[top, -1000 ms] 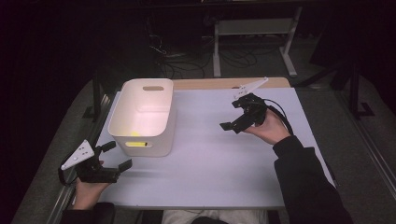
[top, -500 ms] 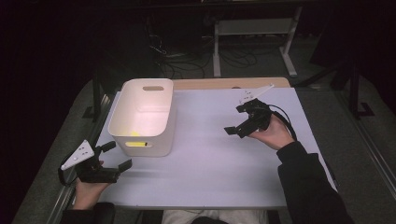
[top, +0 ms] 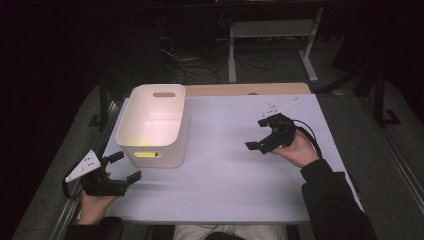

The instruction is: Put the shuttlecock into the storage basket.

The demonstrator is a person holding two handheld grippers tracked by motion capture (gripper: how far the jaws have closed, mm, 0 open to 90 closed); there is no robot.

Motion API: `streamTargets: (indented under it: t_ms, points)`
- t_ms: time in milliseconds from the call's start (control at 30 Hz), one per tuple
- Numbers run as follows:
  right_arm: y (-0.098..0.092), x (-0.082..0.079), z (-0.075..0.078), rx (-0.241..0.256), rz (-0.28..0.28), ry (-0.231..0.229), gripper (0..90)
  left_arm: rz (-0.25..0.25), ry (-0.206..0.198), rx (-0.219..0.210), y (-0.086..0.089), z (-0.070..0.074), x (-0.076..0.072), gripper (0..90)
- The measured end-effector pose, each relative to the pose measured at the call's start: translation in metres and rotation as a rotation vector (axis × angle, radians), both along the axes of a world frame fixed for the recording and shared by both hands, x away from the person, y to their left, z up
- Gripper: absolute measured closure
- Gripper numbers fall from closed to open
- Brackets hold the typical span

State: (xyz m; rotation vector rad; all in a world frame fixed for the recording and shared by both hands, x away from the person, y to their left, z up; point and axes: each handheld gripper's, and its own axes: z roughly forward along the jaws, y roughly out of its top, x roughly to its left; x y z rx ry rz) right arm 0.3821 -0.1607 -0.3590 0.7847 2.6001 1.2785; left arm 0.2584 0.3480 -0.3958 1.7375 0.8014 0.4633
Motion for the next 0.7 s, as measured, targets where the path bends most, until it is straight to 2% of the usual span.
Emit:
streamTargets:
  t_ms: [367, 700]
  points:
    - [-0.006, -0.007, -0.011, 0.010, -0.004, 0.011, 0.0, 0.002, 0.000, 0.001, 0.000, 0.000, 0.000, 0.0]
    - [-0.019, -0.015, -0.024, 0.009, -0.019, 0.041, 0.0, 0.003, 0.000, 0.001, 0.000, 0.000, 0.000, 0.0]
